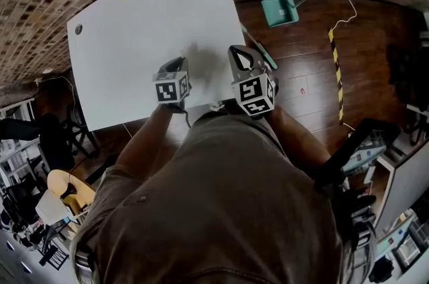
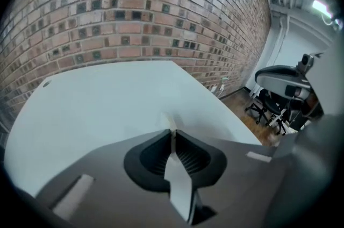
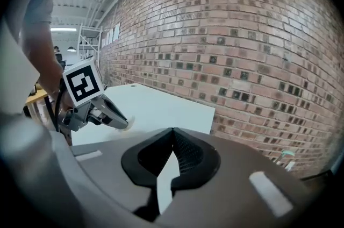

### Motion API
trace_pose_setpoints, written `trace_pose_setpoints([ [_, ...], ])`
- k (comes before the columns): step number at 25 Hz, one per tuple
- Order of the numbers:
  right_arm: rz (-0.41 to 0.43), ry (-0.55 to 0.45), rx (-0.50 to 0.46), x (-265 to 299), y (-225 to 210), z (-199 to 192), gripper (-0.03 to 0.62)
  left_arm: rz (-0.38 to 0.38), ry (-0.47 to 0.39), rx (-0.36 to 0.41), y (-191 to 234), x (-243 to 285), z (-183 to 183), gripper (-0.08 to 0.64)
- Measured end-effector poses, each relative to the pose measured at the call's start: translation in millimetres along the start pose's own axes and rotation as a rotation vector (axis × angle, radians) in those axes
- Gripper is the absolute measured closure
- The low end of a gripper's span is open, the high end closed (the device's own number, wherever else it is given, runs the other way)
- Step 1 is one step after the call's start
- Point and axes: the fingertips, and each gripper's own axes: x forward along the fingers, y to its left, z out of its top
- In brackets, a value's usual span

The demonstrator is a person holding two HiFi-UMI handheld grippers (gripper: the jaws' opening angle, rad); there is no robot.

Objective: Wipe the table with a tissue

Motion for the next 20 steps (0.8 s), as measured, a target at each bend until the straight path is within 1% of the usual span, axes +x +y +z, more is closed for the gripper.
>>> trace_pose_setpoints([
  [2, 0.007, 0.001, 0.057, 0.9, 3.2, -1.0, 0.578, 0.006, -0.049, 0.015, 0.3, -13.0, 9.8, 0.531],
  [4, 0.009, 0.007, 0.094, -0.3, 7.6, 0.1, 0.578, 0.013, -0.095, 0.019, 3.1, -25.8, 15.0, 0.531],
  [8, 0.008, 0.012, 0.076, -8.3, 22.8, 7.3, 0.578, 0.017, -0.159, -0.015, 14.1, -45.6, 11.2, 0.531],
  [10, 0.011, 0.015, 0.063, -9.6, 31.8, 10.2, 0.578, 0.024, -0.178, -0.03, 21.7, -52.3, 6.0, 0.531],
  [13, 0.021, 0.016, 0.083, -14.4, 45.9, 11.0, 0.578, 0.033, -0.18, -0.029, 26.2, -62.2, -7.7, 0.531],
  [17, 0.038, -0.018, 0.11, -27.6, 55.8, 15.8, 0.578, 0.041, -0.199, 0.0, 17.1, -81.7, -14.5, 0.531],
  [20, 0.072, -0.048, 0.102, -36.9, 60.8, 17.9, 0.578, 0.072, -0.229, -0.005, 9.8, -100.1, -12.3, 0.531],
])
